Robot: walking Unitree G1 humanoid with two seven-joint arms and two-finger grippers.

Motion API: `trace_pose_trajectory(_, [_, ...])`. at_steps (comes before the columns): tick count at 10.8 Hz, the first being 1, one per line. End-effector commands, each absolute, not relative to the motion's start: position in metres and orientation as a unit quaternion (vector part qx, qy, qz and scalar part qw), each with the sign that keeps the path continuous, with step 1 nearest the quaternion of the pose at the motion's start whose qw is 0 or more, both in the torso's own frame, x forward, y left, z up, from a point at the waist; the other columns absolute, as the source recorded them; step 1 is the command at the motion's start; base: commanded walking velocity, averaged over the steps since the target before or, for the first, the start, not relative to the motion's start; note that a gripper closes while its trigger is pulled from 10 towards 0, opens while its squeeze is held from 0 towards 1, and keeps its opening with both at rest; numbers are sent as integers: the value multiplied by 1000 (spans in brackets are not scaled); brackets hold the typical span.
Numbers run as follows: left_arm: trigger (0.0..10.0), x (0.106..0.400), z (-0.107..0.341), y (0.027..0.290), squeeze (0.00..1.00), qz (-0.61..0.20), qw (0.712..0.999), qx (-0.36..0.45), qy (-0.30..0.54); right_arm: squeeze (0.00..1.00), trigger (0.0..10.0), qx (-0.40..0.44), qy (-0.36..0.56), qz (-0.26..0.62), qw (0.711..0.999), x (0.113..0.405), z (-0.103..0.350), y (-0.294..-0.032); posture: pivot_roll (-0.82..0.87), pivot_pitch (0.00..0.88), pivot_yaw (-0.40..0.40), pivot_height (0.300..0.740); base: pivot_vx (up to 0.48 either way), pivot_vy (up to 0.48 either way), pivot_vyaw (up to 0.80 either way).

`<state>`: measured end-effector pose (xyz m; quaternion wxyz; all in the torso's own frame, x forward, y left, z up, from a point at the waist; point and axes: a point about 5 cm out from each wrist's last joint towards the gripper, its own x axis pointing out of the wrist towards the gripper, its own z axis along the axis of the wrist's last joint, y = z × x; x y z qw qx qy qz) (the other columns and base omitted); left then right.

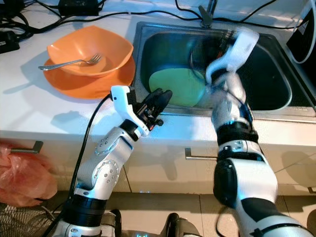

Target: Kitchen organization

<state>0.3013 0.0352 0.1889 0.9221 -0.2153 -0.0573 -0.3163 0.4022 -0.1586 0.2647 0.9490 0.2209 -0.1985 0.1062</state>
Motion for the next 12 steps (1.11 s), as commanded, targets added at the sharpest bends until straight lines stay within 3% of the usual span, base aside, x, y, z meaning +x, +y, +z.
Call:
trace_pose_trajectory(1, [10000, 297, 192, 31, 0, -320, 922, -208, -65, 0, 10000, 231, -198, 114, 946, 399, 262, -159, 179, 187, -83, 740, 0, 0, 0])
trace_pose_trajectory(3, [10000, 301, 196, 38, 0, -289, 935, -185, -89, 0, 10000, 217, -218, 120, 944, 382, 256, -153, 174, 183, -80, 740, 0, 0, 0])
trace_pose_trajectory(6, [10000, 305, 195, 53, 0, -237, 952, -156, -114, 0, 10000, 102, -213, 112, 965, 352, 213, -157, 172, 175, -73, 740, 0, 0, 0])
trace_pose_trajectory(12, [10000, 302, 185, 62, 0, -197, 969, -66, -132, 0, 10000, 62, -239, 93, 965, 316, 198, -149, 163, 182, -65, 740, 0, 0, 0])
